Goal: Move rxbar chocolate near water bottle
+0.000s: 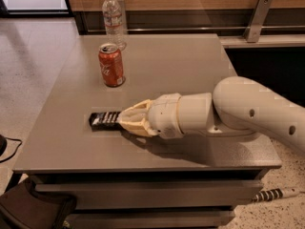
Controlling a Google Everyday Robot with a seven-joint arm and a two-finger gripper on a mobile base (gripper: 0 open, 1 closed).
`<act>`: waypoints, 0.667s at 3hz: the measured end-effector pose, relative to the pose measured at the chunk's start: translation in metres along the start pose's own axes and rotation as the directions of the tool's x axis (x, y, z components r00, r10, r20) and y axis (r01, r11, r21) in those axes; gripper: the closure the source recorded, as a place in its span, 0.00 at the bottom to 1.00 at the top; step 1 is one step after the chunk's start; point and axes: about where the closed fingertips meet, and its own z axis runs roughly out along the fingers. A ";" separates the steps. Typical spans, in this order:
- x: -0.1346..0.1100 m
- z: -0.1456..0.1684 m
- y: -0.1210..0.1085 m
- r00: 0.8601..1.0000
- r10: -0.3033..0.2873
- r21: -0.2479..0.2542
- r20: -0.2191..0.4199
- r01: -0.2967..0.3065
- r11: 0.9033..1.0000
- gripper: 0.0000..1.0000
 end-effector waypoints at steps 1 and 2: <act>-0.039 -0.034 -0.026 0.997 -0.062 0.035 -0.053 0.064 0.997 1.00; -0.059 -0.053 -0.040 0.992 -0.089 0.060 -0.085 0.094 0.994 1.00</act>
Offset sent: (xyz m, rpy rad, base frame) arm 0.0364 -0.0535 0.1137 -0.1493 -0.1173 -0.0647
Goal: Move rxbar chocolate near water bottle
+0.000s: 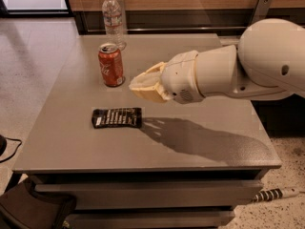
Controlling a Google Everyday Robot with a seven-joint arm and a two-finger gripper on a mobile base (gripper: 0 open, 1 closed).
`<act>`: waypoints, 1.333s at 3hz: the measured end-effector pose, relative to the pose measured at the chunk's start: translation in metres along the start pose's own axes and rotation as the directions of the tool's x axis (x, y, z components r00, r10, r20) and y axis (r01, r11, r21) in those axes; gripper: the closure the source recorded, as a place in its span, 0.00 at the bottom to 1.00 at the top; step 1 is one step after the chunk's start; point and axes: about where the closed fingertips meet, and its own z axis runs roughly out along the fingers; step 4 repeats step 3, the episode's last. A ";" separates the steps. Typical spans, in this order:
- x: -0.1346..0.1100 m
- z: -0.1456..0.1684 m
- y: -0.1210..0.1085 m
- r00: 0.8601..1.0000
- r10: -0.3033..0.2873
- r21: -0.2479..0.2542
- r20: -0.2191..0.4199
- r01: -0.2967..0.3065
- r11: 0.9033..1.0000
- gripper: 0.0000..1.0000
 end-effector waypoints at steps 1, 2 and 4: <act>-0.001 0.000 0.000 1.000 -0.003 -0.001 0.000 0.003 1.000 0.82; -0.004 0.002 0.003 1.000 -0.008 -0.005 0.000 0.008 1.000 0.51; -0.006 0.003 0.004 1.000 -0.012 -0.008 0.000 0.012 1.000 0.20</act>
Offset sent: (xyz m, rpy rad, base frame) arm -0.0005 0.0013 0.0009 -0.0011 -0.0016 0.0021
